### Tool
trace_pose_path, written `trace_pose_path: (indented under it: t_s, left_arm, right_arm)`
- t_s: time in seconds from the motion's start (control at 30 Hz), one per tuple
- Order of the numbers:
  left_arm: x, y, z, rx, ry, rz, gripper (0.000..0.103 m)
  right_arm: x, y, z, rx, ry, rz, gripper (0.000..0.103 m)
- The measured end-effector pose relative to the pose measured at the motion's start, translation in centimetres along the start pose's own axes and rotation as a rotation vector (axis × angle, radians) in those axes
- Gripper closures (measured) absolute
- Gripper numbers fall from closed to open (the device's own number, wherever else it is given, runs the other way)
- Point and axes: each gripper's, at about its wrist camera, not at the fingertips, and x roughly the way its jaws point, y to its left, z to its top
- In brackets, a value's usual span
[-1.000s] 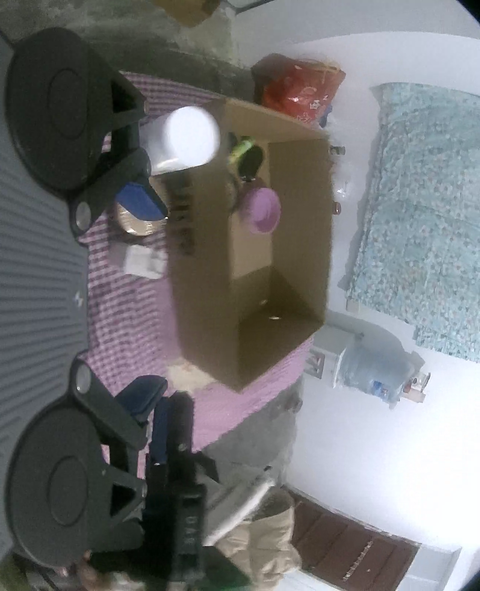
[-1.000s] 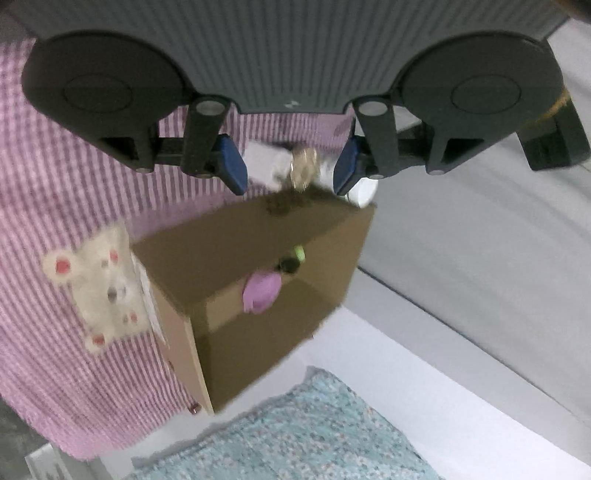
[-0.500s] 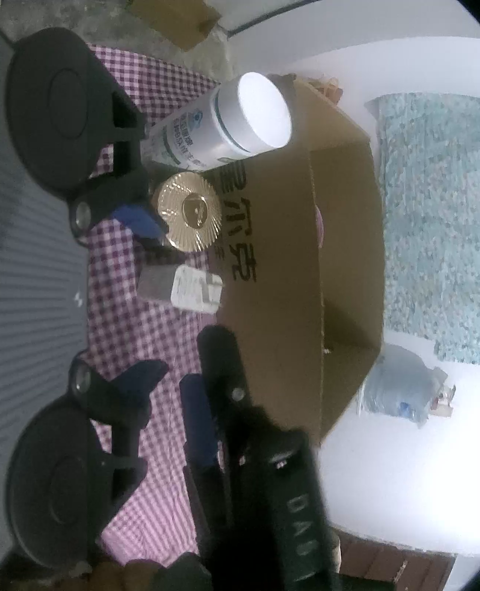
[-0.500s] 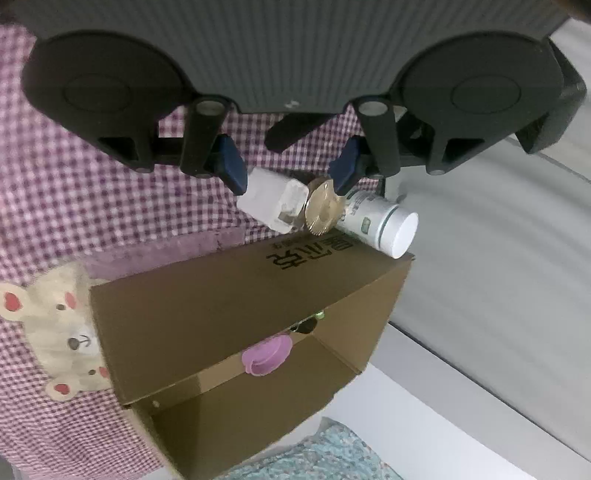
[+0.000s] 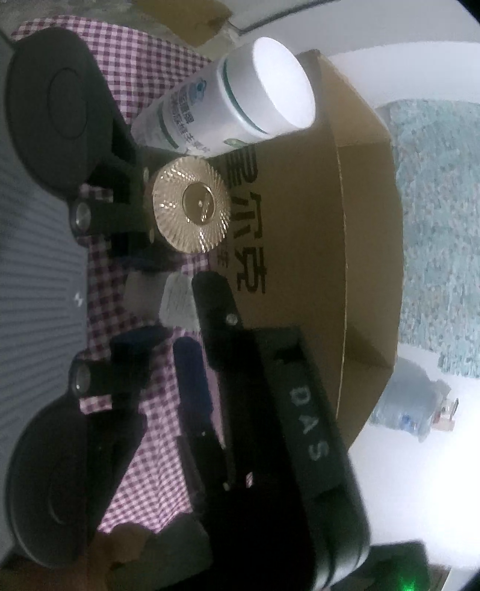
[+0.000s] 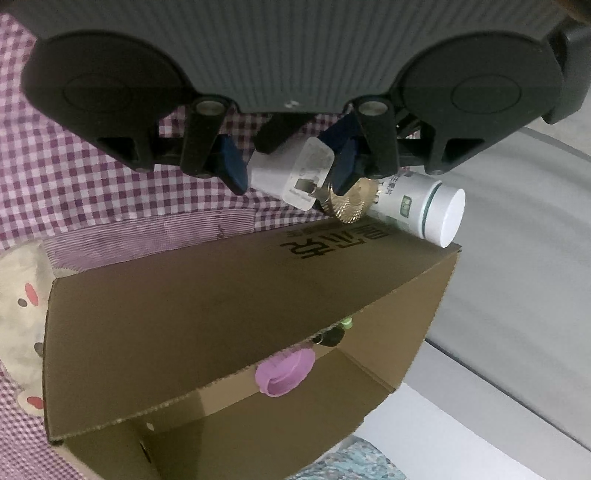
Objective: Organize rigid objects
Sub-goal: 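Close the right tool on the white charger and lift it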
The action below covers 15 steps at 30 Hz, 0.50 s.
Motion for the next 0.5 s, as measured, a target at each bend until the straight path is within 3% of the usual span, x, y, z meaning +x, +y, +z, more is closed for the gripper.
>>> trace_pose_path:
  t_s: [0.17, 0.5]
  left_arm:
    - [0.2, 0.2, 0.4, -0.036, 0.005, -0.030, 0.075]
    - [-1.6, -1.7, -0.8, -0.023, 0.046, -0.101, 0.075]
  right_arm:
    - [-0.1, -0.6, -0.3, 0.038, 0.003, 0.022, 0.068]
    - [-3.0, -1.4, -2.1, 0.046, -0.013, -0.024, 0.069]
